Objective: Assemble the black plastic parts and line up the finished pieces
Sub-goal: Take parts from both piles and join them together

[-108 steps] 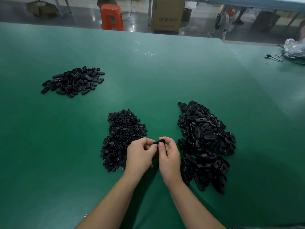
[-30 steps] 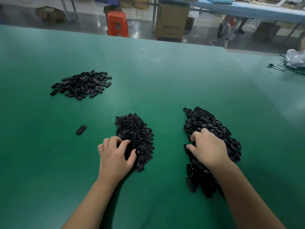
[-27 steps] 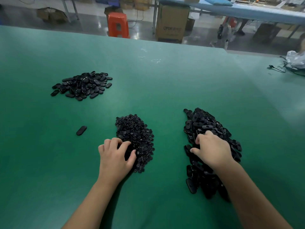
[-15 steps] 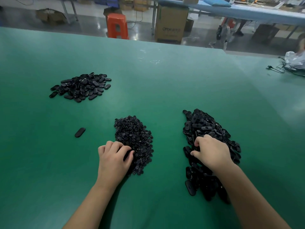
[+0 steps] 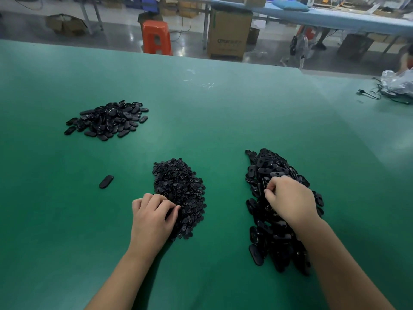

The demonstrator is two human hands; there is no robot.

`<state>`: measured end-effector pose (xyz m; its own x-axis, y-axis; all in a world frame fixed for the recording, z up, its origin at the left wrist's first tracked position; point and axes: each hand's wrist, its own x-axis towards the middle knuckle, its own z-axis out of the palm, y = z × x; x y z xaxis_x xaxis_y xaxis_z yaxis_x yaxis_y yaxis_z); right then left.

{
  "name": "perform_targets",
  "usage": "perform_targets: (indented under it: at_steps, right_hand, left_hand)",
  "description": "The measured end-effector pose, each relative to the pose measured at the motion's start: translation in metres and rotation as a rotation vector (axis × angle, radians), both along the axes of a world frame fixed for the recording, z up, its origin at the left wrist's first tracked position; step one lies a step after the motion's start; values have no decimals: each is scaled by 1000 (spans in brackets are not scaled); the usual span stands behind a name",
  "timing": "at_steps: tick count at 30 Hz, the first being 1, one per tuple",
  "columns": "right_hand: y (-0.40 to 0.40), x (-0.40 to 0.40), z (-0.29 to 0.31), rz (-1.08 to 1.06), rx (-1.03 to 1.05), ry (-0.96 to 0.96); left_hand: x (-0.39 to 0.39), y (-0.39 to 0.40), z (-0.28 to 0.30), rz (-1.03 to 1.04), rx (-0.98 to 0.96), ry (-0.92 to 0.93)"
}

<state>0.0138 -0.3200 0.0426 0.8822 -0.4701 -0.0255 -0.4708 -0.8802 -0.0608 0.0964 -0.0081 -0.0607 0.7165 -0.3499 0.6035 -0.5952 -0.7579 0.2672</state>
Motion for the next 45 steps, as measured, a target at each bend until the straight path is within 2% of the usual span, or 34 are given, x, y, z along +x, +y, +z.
perform_targets:
  at_steps: [4,7,10,12,19,25,34,38,41,43,45]
  right_hand:
    - [3,0,11,-72,358,-369]
    - [20,1,17,-199,790,-573]
    - [51,1,12,-334,1337,-681]
    - [75,1,0,-350,1442,-695]
    - [131,2,-45,-309,1384,-685]
    - [142,-1,-73,-240,1200,-728]
    - [143,1,-80,-141,1206,-699]
    - [141,1,-81,-124,1213,-660]
    - [141,1,-84,-119,1217,-682]
    - [141,1,-84,-123,1205,-706]
    - [141,2,-83,-140,1189,-734]
  left_hand:
    - [-1,0,2,-12,-19,-27]
    - [-3,-1,3,-13,-23,-26]
    - [-4,1,5,-16,-52,-2]
    - [-4,1,5,-14,-58,20]
    - [-4,3,3,1,-80,12]
    - [-2,2,1,-25,-118,-15]
    - [-5,3,1,-56,-167,11]
    - [-9,3,10,-57,-217,76]
    - [-17,-10,27,-18,-328,242]
    - [-20,-27,41,30,-613,557]
    - [-24,-47,53,-12,-969,944]
